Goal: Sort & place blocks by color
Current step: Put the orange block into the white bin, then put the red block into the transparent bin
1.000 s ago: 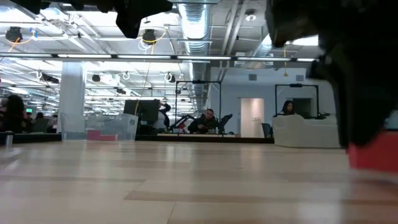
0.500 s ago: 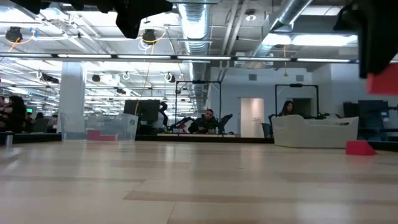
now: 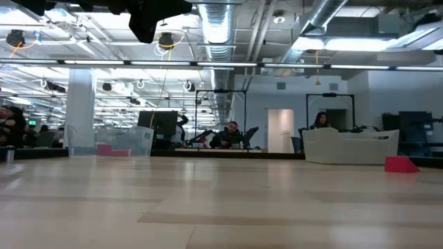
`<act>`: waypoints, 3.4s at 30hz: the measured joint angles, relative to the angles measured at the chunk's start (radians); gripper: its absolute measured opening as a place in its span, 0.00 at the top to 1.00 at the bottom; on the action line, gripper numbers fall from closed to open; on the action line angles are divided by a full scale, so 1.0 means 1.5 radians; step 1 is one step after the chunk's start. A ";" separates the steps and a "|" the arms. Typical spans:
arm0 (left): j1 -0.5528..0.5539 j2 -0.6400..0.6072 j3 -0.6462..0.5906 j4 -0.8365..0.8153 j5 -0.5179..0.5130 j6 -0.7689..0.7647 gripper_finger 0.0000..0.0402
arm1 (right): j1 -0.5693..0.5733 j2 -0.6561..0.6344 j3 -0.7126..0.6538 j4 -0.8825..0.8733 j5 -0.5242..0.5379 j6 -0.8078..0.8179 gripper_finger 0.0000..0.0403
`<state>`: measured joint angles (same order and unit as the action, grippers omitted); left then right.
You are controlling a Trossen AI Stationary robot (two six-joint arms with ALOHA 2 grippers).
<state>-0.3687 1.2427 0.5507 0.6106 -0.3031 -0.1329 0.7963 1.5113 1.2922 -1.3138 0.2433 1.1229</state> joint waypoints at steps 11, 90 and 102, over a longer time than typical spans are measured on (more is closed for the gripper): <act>0.000 0.001 0.000 -0.007 0.000 -0.005 0.31 | 0.102 -0.120 -0.177 0.049 -0.056 0.181 0.93; 0.000 0.001 0.000 -0.056 -0.053 -0.030 0.31 | -0.241 -0.198 -0.200 -0.008 -0.085 -0.246 0.55; 0.000 0.001 0.000 -0.072 -0.052 -0.033 0.31 | -0.426 -0.109 -0.200 0.011 -0.073 -0.482 0.41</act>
<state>-0.3687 1.2442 0.5503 0.5022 -0.3817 -0.1818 0.1574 1.3476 0.9916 -1.2967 0.1337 0.4002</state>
